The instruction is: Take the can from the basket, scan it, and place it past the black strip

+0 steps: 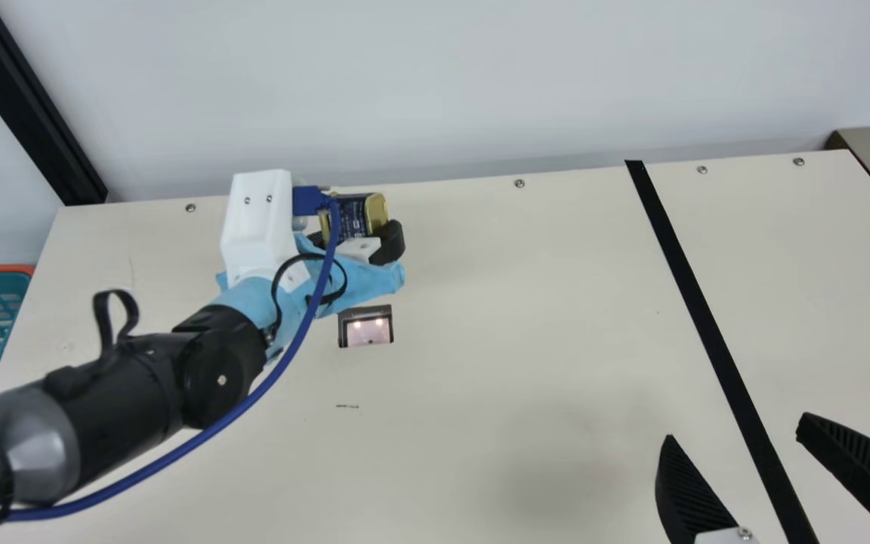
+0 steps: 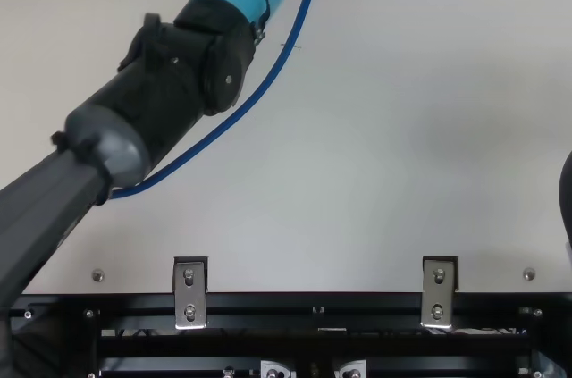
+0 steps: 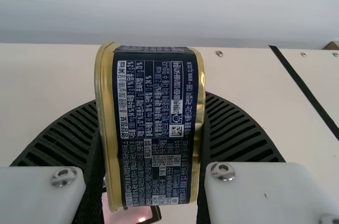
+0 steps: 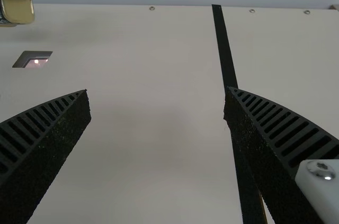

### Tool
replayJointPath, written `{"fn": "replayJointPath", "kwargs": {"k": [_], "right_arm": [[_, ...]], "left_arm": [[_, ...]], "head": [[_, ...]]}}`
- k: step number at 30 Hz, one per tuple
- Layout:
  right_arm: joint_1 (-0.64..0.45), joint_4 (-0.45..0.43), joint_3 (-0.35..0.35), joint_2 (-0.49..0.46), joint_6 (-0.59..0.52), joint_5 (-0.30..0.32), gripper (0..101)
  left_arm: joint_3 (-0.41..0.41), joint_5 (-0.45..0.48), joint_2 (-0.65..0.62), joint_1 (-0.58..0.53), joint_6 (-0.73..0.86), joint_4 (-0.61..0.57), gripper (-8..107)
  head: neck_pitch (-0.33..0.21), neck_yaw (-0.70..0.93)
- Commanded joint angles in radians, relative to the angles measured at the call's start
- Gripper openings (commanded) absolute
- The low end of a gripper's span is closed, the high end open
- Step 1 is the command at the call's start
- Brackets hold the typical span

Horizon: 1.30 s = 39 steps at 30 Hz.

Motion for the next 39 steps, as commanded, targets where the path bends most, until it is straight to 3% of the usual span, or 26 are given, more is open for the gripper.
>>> {"fn": "replayJointPath", "kwargs": {"k": [1, 9, 16, 25, 39], "right_arm": [[0.0, 0.0, 0.0, 0.0, 0.0, 0.0, 101], [0.0, 0.0, 0.0, 0.0, 0.0, 0.0, 101], [0.0, 0.0, 0.0, 0.0, 0.0, 0.0, 101], [0.0, 0.0, 0.0, 0.0, 0.0, 0.0, 101], [0.0, 0.0, 0.0, 0.0, 0.0, 0.0, 101]], "left_arm": [[0.002, 0.056, -0.041, 0.01, 0.017, -0.012, 10], [0.01, 0.262, -0.169, 0.089, 0.055, -0.019, 10], [-0.027, 0.464, -0.272, 0.138, -0.057, 0.138, 10], [-0.105, 0.716, -0.367, 0.097, -0.169, 0.303, 10], [-0.154, 1.022, -0.4, 0.082, -0.003, 0.311, 10]], "head": [[-0.001, -0.002], [-0.001, -0.002], [-0.001, -0.002], [-0.001, -0.002], [-0.001, -0.002]]}}
